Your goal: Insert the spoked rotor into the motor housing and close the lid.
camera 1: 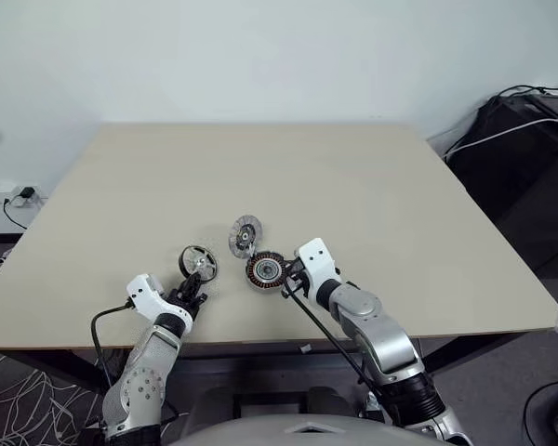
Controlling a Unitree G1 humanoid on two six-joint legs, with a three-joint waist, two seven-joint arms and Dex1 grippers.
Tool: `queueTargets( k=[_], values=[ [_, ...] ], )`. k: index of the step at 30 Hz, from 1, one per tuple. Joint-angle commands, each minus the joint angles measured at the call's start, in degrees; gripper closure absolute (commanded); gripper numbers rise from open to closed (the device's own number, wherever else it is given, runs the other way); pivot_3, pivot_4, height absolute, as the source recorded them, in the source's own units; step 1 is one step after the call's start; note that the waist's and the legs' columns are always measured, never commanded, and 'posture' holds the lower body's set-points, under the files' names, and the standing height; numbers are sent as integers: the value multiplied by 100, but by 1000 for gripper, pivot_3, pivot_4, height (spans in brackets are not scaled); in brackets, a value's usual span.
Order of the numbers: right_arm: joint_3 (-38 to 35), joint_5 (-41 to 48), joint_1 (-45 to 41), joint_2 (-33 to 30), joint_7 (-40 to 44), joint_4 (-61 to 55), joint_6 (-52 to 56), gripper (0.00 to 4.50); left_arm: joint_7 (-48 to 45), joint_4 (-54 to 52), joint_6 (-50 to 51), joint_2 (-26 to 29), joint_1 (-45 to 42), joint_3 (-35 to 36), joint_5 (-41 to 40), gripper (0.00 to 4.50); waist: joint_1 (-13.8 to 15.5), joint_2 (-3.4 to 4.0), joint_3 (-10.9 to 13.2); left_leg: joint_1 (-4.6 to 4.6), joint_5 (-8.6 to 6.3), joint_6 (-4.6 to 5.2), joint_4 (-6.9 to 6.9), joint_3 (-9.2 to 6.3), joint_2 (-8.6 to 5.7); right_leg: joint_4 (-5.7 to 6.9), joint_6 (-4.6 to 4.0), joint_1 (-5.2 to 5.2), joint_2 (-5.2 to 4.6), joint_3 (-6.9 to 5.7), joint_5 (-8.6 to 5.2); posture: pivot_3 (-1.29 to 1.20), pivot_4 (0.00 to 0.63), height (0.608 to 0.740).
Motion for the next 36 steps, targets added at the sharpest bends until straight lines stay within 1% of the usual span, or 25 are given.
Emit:
queueTargets(
  k=[1,4,8,11,15,17,18,20,25,30,36],
  values=[
    [-129,74,26,-43,-20,-371,9,4500,171,-84,-111,-202,12,45,-5,4070,1,-1,0,0,0,-1,0,0,0,0,0,0,0,0,0,0,0,740],
    [-213,113,156,-124,-18,-524,55,4500,81,-128,-374,-251,-26,89,-64,4070,-3,-1,0,0,0,-1,0,0,0,0,0,0,0,0,0,0,0,740],
    [-353,160,335,-227,-42,-681,157,4500,-706,-553,-636,-363,-78,100,-868,4070,9,-6,3,-5,0,-1,0,0,1,-2,-1,-3,0,0,0,0,0,740],
    [-419,184,403,-266,-70,-708,189,4500,-1357,-867,-458,-285,-55,-102,-1533,4070,24,-14,8,-15,-1,-2,2,0,5,-4,-1,-7,-7,-1,0,0,0,740],
    [-456,205,420,-254,-116,-721,225,4500,-1931,-972,122,-122,-114,-450,-2340,4070,9,-12,9,-15,-1,0,2,2,3,-7,-1,-6,-10,1,0,0,0,740],
    [-454,214,425,-241,-134,-747,238,4500,-1932,-873,390,-54,-220,-600,-2545,4070,4,-12,9,-15,4,10,2,2,0,-6,-1,-6,-5,1,0,0,0,740],
    [-450,218,429,-238,-143,-760,240,4500,-1915,-819,518,-10,-276,-684,-2589,4070,4,-12,9,-15,13,25,2,1,-2,-6,-1,-6,-2,1,0,0,0,740],
    [-446,228,436,-237,-163,-775,243,4500,-1843,-713,726,53,-378,-798,-2623,4070,2,-12,9,-13,14,25,3,1,-1,-5,0,-6,3,0,0,0,0,740],
    [-477,247,475,-215,-227,-812,240,4500,-1269,-73,1311,88,-644,-926,-2517,4070,7,-11,9,-10,15,26,3,0,-3,-5,1,-3,5,0,-1,0,0,740],
    [-502,253,511,-200,-277,-851,252,4500,-826,414,1648,53,-788,-879,-2375,4070,8,-13,10,-11,16,27,3,-1,-5,-5,1,-4,5,1,0,0,0,740],
    [-517,269,534,-204,-296,-859,253,4500,-659,719,1843,-5,-889,-783,-2294,4070,9,-12,10,-11,16,26,4,-1,-4,-4,1,-4,4,1,0,0,0,740]
  ],
)
